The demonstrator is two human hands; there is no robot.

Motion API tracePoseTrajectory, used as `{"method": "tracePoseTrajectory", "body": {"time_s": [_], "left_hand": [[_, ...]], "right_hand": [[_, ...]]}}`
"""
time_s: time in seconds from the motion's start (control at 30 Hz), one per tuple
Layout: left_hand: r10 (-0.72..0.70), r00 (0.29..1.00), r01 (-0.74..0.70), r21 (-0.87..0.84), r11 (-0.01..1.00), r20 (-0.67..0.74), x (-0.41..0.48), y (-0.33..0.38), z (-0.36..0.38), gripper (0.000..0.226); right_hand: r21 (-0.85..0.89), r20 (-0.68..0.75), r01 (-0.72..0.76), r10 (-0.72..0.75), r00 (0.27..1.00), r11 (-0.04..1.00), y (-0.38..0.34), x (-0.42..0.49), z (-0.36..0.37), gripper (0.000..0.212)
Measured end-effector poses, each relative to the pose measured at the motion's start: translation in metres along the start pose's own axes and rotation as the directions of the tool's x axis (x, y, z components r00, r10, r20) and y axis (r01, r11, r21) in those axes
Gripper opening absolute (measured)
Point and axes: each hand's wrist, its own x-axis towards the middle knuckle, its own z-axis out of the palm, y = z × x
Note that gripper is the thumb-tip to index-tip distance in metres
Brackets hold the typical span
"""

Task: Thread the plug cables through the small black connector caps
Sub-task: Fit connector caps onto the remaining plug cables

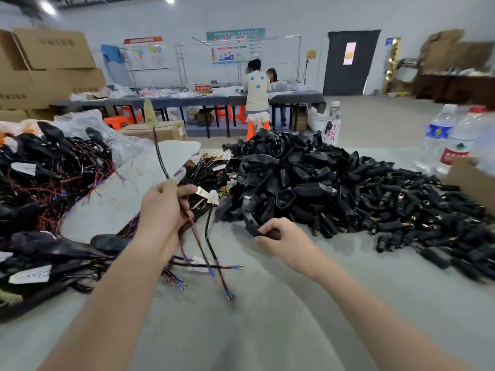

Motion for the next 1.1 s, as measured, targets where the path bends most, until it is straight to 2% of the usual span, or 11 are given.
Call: {"method": "tracePoseTrajectory", "body": {"time_s": [0.17, 0.3, 0.37, 0.43, 0.5, 0.6, 0.67, 0.83, 0.87, 0.97, 1.1], "left_hand": [[-0.240, 0.969, 0.243, -0.074, 0.967, 0.053, -0.057, -0.087, 0.013, 0.020], [-0.283, 0.956, 0.266, 0.178, 0.947, 0.075, -0.089, -0.120, 0.018, 0.023], [-0.192, 0.979, 0.142, 0.443, 0.885, 0.071, -0.100, -0.124, 0.009, 0.030], [0.015, 0.992, -0.092, 0.654, 0.751, 0.122, -0.115, -0.123, 0.008, 0.022], [0.227, 0.924, -0.381, 0.715, 0.586, 0.307, -0.129, -0.124, 0.023, 0.014], [0.225, 0.763, -0.646, 0.724, 0.241, 0.606, -0.125, -0.138, 0.060, 0.036], [0.150, 0.744, -0.667, 0.736, 0.111, 0.651, -0.115, -0.144, 0.077, 0.037], [0.202, 0.676, -0.734, 0.672, 0.099, 0.708, -0.102, -0.154, 0.088, 0.024], [0.257, 0.658, -0.749, 0.650, 0.129, 0.708, -0.102, -0.155, 0.086, 0.025], [0.325, 0.703, -0.711, 0.620, 0.331, 0.633, -0.107, -0.153, 0.083, 0.005], [0.348, 0.621, -0.783, 0.532, 0.323, 0.702, -0.117, -0.150, 0.089, 0.008]], "right_hand": [[-0.138, -0.066, -0.085, 0.076, 0.995, 0.987, 0.054, -0.064, -0.055, 0.018], [-0.178, -0.152, -0.113, 0.086, 0.985, 0.977, 0.087, -0.101, -0.080, 0.015], [-0.168, -0.198, -0.105, 0.071, 0.978, 0.980, 0.097, -0.111, -0.088, 0.024], [-0.176, -0.225, -0.089, 0.048, 0.973, 0.980, 0.105, -0.118, -0.091, 0.032], [-0.200, -0.237, -0.058, 0.009, 0.971, 0.978, 0.110, -0.121, -0.091, 0.030], [-0.222, -0.232, -0.033, -0.019, 0.973, 0.975, 0.114, -0.121, -0.091, 0.029], [-0.230, -0.227, -0.026, -0.028, 0.973, 0.973, 0.116, -0.121, -0.093, 0.029], [-0.192, -0.289, -0.068, 0.010, 0.957, 0.979, 0.123, -0.123, -0.103, 0.033], [-0.166, -0.308, -0.082, 0.028, 0.951, 0.983, 0.124, -0.122, -0.104, 0.036], [-0.098, -0.294, -0.120, 0.086, 0.952, 0.988, 0.121, -0.123, -0.104, 0.045], [-0.062, -0.234, -0.105, 0.088, 0.968, 0.993, 0.116, -0.122, -0.097, 0.044]]}}
